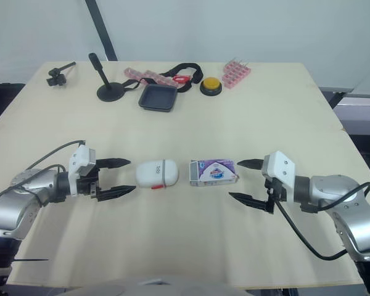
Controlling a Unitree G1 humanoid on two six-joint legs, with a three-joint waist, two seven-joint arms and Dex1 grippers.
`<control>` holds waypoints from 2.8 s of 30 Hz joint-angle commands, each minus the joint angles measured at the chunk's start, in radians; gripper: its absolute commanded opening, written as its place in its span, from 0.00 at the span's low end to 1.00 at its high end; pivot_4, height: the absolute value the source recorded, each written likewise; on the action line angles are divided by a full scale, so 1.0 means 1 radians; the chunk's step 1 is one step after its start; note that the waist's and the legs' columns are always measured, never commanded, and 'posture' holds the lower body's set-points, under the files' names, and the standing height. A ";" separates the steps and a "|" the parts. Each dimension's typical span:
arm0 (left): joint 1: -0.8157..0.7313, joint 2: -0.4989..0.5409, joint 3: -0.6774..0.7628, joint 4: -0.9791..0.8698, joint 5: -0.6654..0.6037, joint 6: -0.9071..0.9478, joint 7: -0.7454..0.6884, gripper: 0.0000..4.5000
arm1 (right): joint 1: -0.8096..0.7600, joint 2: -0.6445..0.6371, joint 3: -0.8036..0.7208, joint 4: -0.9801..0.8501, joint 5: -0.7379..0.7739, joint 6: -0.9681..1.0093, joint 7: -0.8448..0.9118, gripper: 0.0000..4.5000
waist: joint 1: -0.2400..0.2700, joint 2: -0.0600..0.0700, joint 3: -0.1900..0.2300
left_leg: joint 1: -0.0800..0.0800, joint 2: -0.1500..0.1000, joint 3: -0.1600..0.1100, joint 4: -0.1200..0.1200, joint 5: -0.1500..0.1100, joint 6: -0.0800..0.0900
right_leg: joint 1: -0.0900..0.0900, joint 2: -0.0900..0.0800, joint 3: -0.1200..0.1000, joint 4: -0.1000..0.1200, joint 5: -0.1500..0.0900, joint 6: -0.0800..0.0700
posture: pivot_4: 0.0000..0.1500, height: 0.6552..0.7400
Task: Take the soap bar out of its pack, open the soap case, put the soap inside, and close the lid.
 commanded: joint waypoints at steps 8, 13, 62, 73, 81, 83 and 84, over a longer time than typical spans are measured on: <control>-0.014 0.012 0.022 -0.019 -0.017 -0.012 -0.011 0.99 | -0.022 0.002 -0.007 0.014 0.000 -0.035 0.019 1.00 | 0.000 0.000 0.000 | 0.000 0.000 0.000 0.000 0.000 0.000 | 0.000 0.000 0.000 0.000 0.000 0.000 | 1.00 1.00; -0.006 0.012 0.025 -0.015 -0.008 -0.048 -0.019 0.99 | -0.031 0.003 -0.002 0.026 -0.006 -0.047 0.023 1.00 | -0.001 0.000 0.000 | 0.000 0.000 0.000 0.000 0.000 0.000 | 0.000 0.000 0.000 0.000 0.000 0.000 | 1.00 1.00; 0.082 -0.067 -0.004 -0.112 0.030 -0.127 0.119 0.99 | -0.643 0.120 0.450 0.660 -0.367 -0.213 0.328 1.00 | -0.011 0.000 0.000 | -0.005 0.001 0.001 0.013 0.001 0.002 | -0.007 -0.001 0.000 0.015 -0.002 -0.003 | 1.00 1.00; 0.089 -0.069 -0.001 -0.104 0.040 -0.148 0.134 0.99 | -0.644 0.136 0.466 0.685 -0.393 -0.231 0.341 1.00 | -0.010 0.000 0.000 | -0.006 0.002 0.001 0.013 0.001 0.002 | -0.007 -0.001 -0.001 0.015 -0.001 -0.003 | 1.00 1.00; 0.089 -0.067 -0.004 -0.097 0.044 -0.156 0.139 1.00 | -0.643 0.139 0.461 0.684 -0.401 -0.230 0.345 0.68 | -0.010 0.000 0.000 | -0.006 0.002 0.001 0.013 0.001 0.002 | -0.007 -0.001 -0.001 0.015 -0.001 -0.003 | 1.00 1.00; 0.088 -0.066 -0.004 -0.094 0.046 -0.159 0.139 1.00 | -0.634 0.131 0.465 0.670 -0.397 -0.231 0.363 0.68 | -0.010 0.000 0.000 | -0.006 0.002 0.001 0.013 0.001 0.002 | -0.007 -0.001 -0.002 0.016 -0.001 -0.003 | 1.00 1.00; 0.088 -0.066 -0.004 -0.093 0.046 -0.160 0.139 1.00 | -0.630 0.129 0.465 0.666 -0.397 -0.230 0.364 0.68 | -0.010 0.000 0.000 | -0.006 0.002 0.001 0.013 0.001 0.002 | -0.007 -0.001 -0.001 0.016 -0.001 -0.003 | 1.00 1.00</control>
